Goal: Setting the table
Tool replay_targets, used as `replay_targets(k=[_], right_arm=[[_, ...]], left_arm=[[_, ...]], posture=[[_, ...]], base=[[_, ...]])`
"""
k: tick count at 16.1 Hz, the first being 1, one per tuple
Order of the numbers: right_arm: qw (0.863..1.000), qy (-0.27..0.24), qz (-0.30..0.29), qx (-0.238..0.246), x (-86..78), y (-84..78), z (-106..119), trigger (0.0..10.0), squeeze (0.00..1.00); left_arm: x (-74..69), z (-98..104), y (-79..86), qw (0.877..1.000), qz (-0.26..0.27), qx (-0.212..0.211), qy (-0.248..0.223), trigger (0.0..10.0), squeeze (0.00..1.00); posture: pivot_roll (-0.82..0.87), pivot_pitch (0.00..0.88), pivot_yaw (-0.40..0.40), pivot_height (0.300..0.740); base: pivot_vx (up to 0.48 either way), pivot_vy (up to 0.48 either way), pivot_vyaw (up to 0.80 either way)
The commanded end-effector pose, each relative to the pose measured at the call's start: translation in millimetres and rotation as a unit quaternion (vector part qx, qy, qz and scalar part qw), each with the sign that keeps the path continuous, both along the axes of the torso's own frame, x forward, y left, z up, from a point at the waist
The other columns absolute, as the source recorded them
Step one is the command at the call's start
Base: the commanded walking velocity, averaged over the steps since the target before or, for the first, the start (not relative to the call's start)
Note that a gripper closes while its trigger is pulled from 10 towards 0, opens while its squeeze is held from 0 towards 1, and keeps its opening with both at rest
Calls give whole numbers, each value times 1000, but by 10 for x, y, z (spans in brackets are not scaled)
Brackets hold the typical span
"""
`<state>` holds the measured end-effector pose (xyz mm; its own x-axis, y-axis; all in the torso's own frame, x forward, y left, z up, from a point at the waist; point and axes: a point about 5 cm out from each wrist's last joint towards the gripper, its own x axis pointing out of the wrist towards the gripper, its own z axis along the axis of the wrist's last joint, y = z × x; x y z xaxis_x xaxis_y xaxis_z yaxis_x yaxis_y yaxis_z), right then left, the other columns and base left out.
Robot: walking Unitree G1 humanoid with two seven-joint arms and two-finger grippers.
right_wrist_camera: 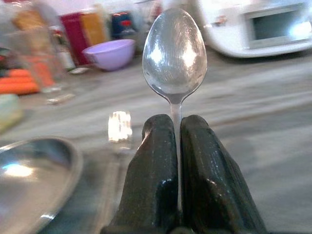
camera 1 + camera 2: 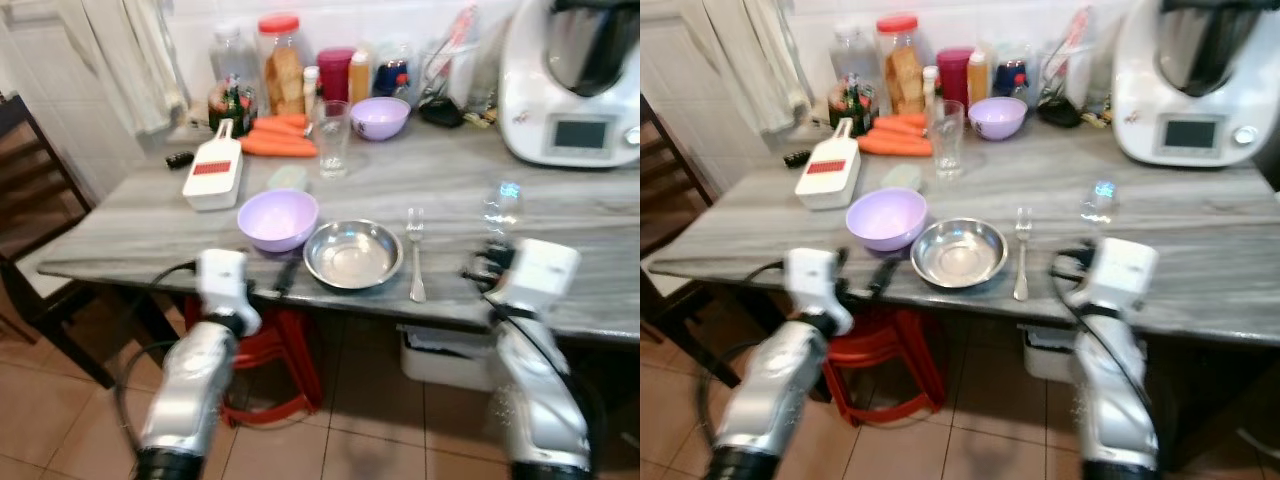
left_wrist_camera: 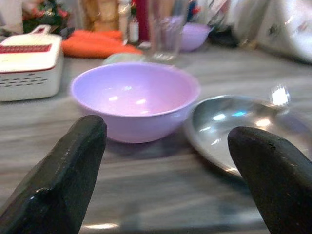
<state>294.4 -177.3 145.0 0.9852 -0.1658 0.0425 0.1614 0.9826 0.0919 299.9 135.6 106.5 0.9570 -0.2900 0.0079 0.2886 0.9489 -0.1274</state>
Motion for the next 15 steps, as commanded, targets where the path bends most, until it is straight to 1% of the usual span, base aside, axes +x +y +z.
replay_targets(k=[1,6,8,10,11,12,13,14,15], right_arm=[[1000,-5,-16,-5,-15,-98,33,10000,0],[1000,-4,-17,-6,-16,-101,33,10000,0],[1000,-3,-16,-2,-19,-101,28,10000,0],[1000,7,-21,1,-21,-118,-6,10000,0],[1000,12,-23,1,-17,-123,-17,10000,0],[999,22,-25,0,-14,-131,-42,10000,0],[999,28,-26,0,-11,-135,-60,10000,0],[999,35,-20,14,-12,-126,-92,10000,0],[999,41,-18,16,-19,-114,-117,10000,0]], left_arm=[[11,57,-75,1000,-13,-1,-9,10000,0],[-18,51,-66,1000,-19,-6,-8,10000,0],[-46,38,-47,1000,-24,-9,-2,10000,0],[-123,58,-95,997,-75,4,-16,10000,0],[-149,61,-102,996,-90,-2,-15,10000,0],[-211,70,-105,992,-126,-4,-17,10000,0],[-234,73,-103,990,-139,-3,-16,10000,0],[-272,37,-91,987,-160,3,-5,10000,0],[-295,23,-61,985,-171,5,0,10000,0]], posture=[[-122,35,88,740],[-122,39,86,740],[-122,40,86,740],[-122,41,83,740],[-122,41,81,740],[-122,41,81,740],[-122,40,79,740],[-120,40,77,740],[-120,40,77,740]], base=[[352,0,0],[351,0,0],[0,0,0],[0,0,0],[0,0,0],[0,0,0],[0,0,0],[0,0,0],[0,0,0]])
